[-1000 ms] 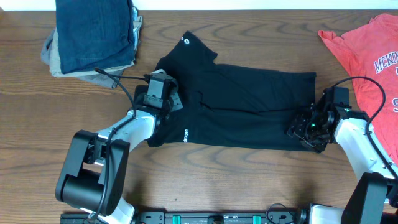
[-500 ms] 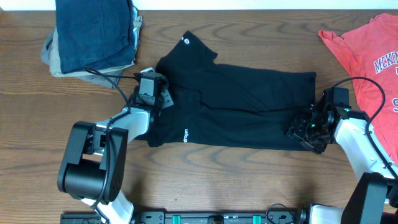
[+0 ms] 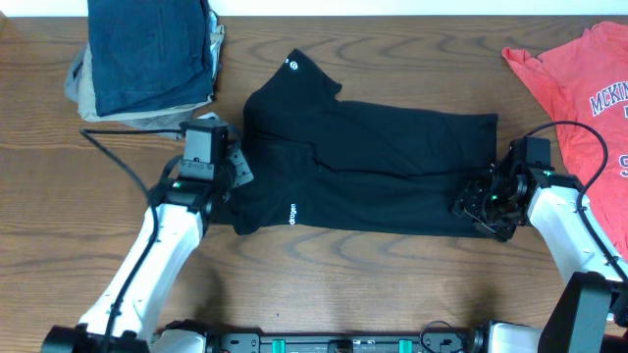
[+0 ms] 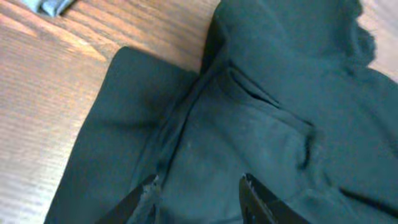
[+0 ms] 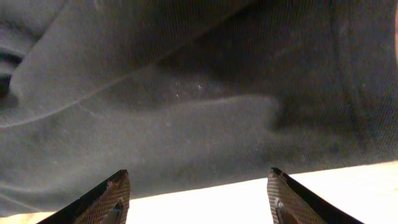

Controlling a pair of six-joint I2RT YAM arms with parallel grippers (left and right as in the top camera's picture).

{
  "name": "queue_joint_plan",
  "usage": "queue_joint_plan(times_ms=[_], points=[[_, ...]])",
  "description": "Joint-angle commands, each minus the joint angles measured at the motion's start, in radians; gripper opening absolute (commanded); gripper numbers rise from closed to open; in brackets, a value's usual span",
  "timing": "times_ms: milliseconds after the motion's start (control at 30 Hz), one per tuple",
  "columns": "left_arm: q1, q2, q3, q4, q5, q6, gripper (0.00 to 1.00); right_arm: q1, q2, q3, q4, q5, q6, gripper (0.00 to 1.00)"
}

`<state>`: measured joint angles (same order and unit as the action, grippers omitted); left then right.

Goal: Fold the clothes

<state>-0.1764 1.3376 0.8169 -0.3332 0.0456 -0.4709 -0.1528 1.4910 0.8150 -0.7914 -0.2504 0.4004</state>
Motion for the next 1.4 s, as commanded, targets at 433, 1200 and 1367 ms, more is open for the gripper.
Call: queue_joint_plan(times_ms=[433,1200,1367], points=[[0.002,0.335,-0.009,0.017,0.229,0.108,0.15,0.010,-0.014,0.013,0.030,-0.006,0.014,0.06],[0.138,0.241,-0.009,-0.304,0.228,-0.032,0.06,0.037,-0.013,-0.142,0.130,0.105,0.146,0.01],[0.138,0.097,-0.009,-0.404,0.227,-0.040,0.06,0.014,-0.013,-0.142,0.093,0.105,0.146,0.01]])
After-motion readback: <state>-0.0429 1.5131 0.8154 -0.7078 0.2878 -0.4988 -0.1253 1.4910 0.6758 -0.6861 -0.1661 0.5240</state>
